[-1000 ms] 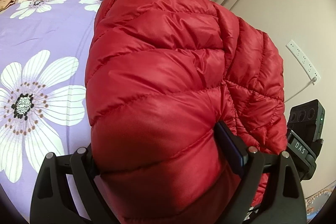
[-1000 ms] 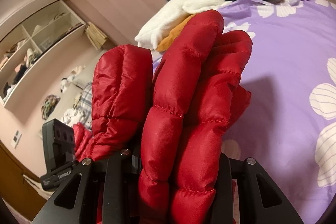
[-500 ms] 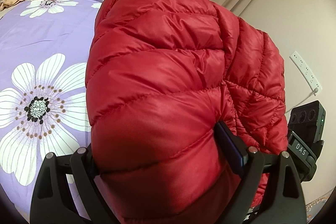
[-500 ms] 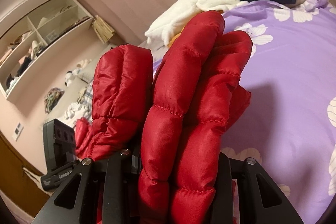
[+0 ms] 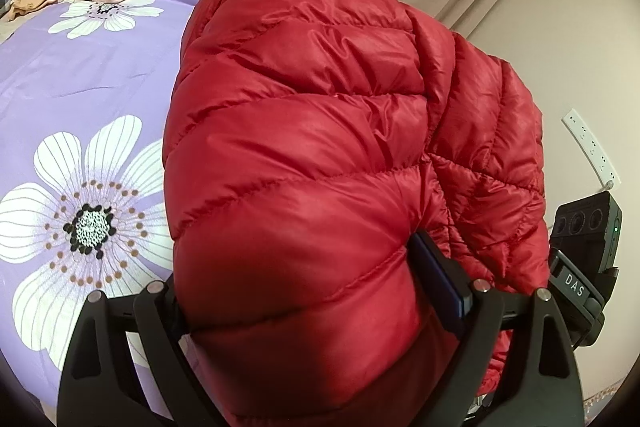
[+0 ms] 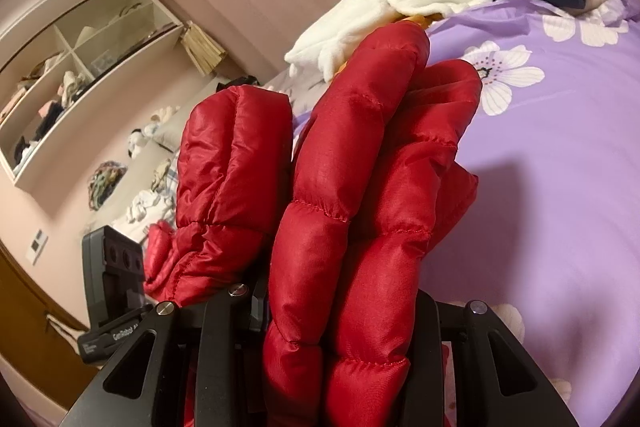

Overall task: Fold large clothes
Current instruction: 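Hold the lifted jacket bundle steady with both tools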

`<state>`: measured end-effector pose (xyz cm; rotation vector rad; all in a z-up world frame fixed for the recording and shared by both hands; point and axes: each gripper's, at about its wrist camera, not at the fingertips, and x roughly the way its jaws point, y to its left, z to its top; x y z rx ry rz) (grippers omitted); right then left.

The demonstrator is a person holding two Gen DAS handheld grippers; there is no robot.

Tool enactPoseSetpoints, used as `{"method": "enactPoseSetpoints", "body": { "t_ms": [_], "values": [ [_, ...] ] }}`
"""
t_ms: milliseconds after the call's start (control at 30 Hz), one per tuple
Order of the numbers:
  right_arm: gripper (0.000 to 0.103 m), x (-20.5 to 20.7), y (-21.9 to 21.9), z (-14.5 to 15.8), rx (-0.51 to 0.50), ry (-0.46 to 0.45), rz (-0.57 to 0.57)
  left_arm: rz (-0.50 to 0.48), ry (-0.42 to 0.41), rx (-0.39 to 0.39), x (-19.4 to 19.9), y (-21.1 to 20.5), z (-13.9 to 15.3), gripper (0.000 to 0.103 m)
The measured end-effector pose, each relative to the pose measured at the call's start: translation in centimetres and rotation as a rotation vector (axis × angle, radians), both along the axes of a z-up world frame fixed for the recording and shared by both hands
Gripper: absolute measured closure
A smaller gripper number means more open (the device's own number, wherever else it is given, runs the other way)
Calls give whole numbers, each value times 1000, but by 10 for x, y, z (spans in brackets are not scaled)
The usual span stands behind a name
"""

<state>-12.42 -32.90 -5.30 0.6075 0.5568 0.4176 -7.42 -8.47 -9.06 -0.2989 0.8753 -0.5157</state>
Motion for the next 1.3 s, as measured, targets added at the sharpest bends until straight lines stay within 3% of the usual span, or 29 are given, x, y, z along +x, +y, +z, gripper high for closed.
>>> {"method": "enactPoseSetpoints", "body": {
  "t_ms": [900, 1300],
  "values": [
    [65, 31, 28, 7, -7, 8, 9, 26, -4, 15, -19, -11, 10, 11],
    [65, 40, 37, 7, -17, 26, -6, 22, 12, 15, -7, -10, 8, 11]
  ]
}}
